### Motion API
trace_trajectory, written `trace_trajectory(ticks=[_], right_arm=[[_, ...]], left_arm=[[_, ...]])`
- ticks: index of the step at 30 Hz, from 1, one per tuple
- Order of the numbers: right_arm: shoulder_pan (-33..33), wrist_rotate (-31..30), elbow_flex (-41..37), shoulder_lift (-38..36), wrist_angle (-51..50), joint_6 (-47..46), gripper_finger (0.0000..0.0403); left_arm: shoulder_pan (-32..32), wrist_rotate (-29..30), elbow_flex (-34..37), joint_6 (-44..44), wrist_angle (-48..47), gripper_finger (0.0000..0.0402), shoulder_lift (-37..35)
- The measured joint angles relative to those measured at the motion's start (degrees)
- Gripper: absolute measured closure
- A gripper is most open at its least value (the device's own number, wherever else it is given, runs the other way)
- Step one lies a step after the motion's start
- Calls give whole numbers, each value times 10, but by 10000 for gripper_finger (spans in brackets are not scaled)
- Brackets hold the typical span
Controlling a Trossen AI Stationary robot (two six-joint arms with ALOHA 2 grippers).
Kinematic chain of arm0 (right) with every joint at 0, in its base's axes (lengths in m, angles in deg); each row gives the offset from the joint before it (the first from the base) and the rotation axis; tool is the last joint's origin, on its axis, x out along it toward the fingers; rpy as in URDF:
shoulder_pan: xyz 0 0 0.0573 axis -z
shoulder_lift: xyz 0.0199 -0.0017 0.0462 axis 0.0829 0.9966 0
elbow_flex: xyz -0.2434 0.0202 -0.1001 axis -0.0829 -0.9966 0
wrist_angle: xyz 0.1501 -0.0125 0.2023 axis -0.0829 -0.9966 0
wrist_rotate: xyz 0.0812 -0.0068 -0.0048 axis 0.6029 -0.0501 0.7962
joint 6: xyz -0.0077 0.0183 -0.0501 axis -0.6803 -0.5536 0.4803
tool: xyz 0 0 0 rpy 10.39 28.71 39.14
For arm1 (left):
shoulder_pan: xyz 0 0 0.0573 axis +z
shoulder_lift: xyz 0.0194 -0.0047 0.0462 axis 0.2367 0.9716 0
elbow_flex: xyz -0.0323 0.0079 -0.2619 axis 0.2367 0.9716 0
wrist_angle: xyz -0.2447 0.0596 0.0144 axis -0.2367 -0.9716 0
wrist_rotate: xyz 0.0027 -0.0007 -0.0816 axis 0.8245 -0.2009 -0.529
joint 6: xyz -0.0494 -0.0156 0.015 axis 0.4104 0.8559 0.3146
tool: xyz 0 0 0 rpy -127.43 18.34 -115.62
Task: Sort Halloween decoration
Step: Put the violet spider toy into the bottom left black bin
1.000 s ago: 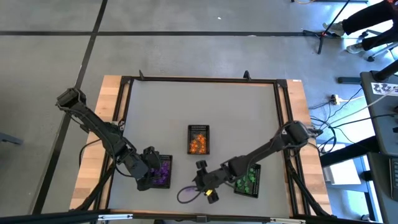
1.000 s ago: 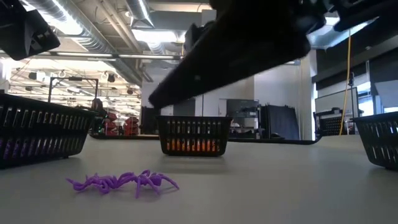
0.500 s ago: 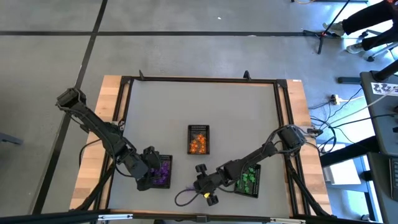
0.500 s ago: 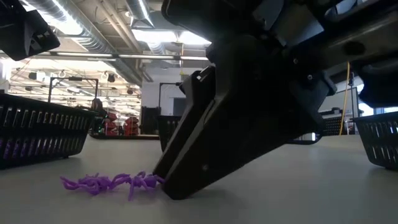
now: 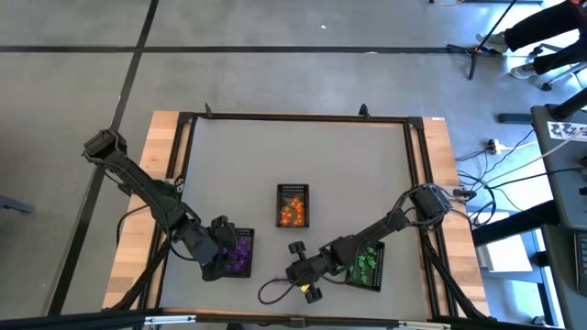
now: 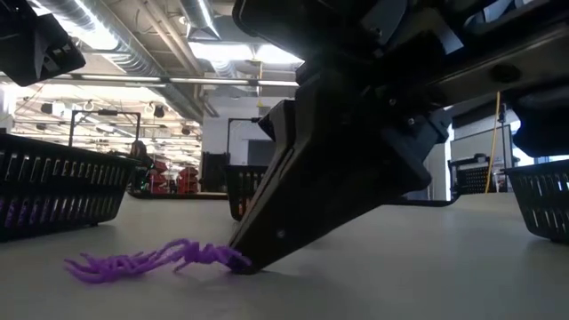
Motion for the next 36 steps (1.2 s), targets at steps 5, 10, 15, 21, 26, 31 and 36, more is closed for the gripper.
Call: trace_trajectory(ticks=[5,10,15,21,26,31,36], right_arm=[[0,-13,14,2,-10,2,400],[1,-35,51,5,-25,30,401],[1,-93,100,4,-38,64,402],[9,-140,155,3,-26,108,402],[34,-111,165,16,43,106,402],[55,-99,164,30,52,95,403],[76,-73,165,44,77,77,403]], left_arm=[[0,0,0,0,0,227,0],[0,0,0,0,0,227,0],[0,0,0,0,0,227,0],[0,0,0,0,0,227,0],[0,0,0,0,0,227,0],[0,0,0,0,0,227,0],[0,0,0,0,0,227,0]])
